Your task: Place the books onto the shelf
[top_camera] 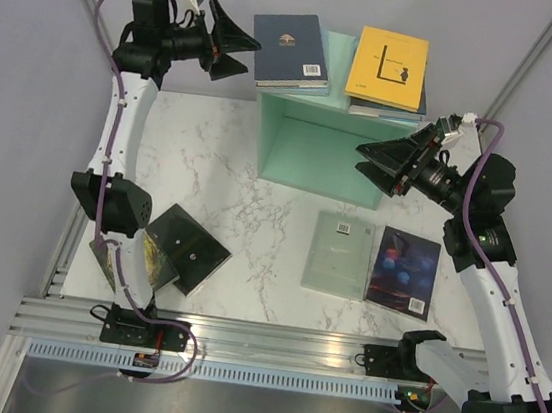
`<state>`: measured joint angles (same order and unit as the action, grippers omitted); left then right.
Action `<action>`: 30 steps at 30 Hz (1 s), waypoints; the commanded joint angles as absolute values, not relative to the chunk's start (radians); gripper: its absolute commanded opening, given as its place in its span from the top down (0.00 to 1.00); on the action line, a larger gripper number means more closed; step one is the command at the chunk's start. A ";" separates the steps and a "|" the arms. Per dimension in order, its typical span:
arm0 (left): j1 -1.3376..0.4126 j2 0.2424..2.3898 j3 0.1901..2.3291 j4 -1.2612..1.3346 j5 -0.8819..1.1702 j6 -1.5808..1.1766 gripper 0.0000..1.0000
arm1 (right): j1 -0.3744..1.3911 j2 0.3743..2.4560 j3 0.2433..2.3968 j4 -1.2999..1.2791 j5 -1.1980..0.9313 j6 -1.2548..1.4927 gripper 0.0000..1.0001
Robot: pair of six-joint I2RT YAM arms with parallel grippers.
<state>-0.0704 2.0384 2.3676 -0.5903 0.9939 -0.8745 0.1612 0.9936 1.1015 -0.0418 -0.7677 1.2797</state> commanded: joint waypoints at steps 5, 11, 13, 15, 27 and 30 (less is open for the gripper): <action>-0.003 1.922 2.378 -0.781 0.887 -0.651 0.00 | 0.156 0.965 1.101 -0.089 -0.756 1.220 0.15; -0.003 1.838 2.278 -0.802 0.657 -0.604 0.00 | 0.156 0.947 1.098 -0.124 -0.756 1.177 0.15; -0.003 1.833 2.273 -0.802 0.585 -0.606 0.04 | 0.158 0.940 1.095 -0.132 -0.758 1.167 0.16; -0.003 1.822 2.270 -0.804 0.504 -0.607 0.12 | 0.158 0.933 1.103 -0.150 -0.764 1.152 0.20; -0.003 1.431 1.598 -0.963 -0.089 -0.598 0.00 | 0.454 1.041 1.109 -0.427 -0.587 0.838 0.18; 0.054 1.391 1.466 -1.003 -0.127 -0.621 0.00 | 0.619 1.138 1.069 -0.372 -0.529 0.845 0.18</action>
<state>0.0135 1.4208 1.5799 -0.9360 0.0357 -0.6415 0.5274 1.0729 1.1084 -0.3820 -0.6292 0.8886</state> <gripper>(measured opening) 0.994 0.818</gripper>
